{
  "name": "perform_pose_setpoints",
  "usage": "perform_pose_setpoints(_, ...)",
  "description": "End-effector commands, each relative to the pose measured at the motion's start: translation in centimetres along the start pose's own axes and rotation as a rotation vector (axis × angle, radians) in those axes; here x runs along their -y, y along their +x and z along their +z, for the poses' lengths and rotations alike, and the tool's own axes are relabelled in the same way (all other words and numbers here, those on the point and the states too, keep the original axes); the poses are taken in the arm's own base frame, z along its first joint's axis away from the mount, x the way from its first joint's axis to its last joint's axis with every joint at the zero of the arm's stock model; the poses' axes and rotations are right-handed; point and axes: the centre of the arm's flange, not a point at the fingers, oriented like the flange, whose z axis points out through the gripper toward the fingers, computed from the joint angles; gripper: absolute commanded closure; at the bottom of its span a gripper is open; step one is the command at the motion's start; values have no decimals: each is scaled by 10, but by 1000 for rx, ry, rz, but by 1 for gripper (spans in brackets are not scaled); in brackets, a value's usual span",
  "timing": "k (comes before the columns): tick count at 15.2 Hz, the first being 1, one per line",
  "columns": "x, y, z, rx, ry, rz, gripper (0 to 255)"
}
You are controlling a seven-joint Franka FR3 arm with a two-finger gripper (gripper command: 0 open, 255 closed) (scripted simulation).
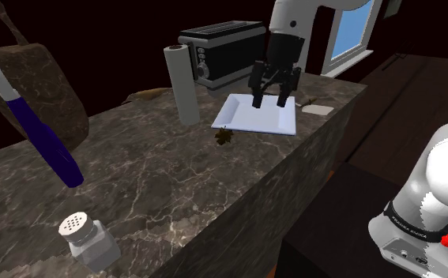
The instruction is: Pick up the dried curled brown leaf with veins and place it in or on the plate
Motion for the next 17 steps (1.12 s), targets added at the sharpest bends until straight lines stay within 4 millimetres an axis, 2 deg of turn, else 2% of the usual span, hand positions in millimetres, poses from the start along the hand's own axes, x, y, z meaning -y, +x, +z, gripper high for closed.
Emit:
perform_pose_setpoints(1,19,5,10,-1,27,21,0)
perform_pose_setpoints(8,89,31,35,-4,114,85,0)
perform_pose_setpoints(15,93,31,72,-4,114,85,0)
perform_pose_setpoints(17,94,31,75,-4,114,85,0)
